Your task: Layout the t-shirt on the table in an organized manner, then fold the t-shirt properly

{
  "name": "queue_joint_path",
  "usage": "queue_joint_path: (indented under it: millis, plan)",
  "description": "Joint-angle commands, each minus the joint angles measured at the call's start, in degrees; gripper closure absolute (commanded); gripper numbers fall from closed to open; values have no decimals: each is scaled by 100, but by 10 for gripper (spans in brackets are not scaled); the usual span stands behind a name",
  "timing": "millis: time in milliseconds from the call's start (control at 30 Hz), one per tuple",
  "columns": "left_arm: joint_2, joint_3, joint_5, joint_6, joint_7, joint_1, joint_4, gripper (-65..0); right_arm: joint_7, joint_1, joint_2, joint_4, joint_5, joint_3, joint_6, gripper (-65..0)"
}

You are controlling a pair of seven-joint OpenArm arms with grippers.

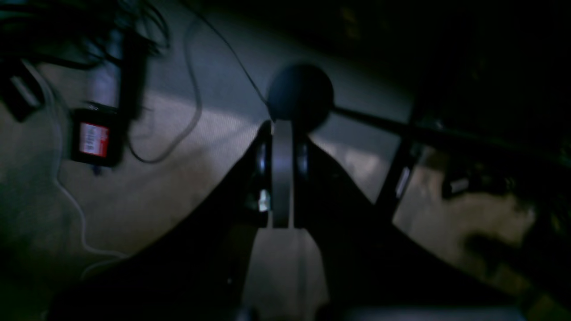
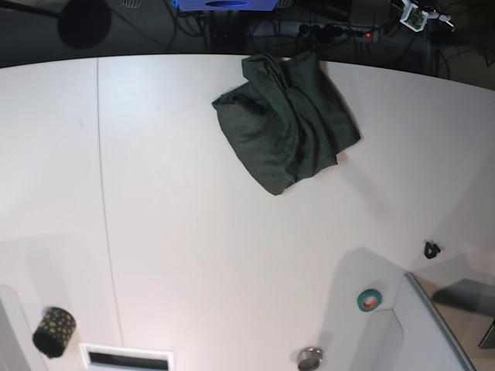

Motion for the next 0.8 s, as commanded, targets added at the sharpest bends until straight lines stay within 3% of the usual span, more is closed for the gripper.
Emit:
queue_joint_path:
  millis: [0, 133, 233, 333, 400, 467, 567, 667, 767]
  plan:
    - [45, -78, -11, 7, -109, 104, 178, 0, 190, -193, 102, 107, 46, 13, -46, -2]
    - [308, -104, -196, -2, 49, 52, 793, 0, 525, -430, 331, 898, 494, 373, -2, -3]
    - [317, -69, -1048, -55, 875, -28, 1505, 0, 692, -712, 462, 1742, 749, 804, 6, -3]
    - [317, -113, -2007, -556, 1666, -239, 2173, 0, 692, -993, 744, 2779, 749, 1147, 6, -2]
    - [317, -104, -2253, -626, 2159, -414, 2569, 0, 683, -1134, 946, 3483, 758, 1287, 6, -2]
    - [370, -69, -2182, -626, 2519, -599, 2789, 0, 665, -1186, 1157, 4063, 758, 1314, 6, -2]
    - [730, -104, -1963, -626, 2888, -924, 2797, 0, 604, -1178, 1342, 4819, 758, 1270, 6, -5]
    - [959, -104, -1330, -626, 3020, -1047, 2666, 0, 41, -1090, 1333, 5505, 758, 1270, 50, -5]
    - [1064, -113, -758, -626, 3029, -1223, 2331, 0, -961, -756, 1342, 6234, 767, 953, 674, -5]
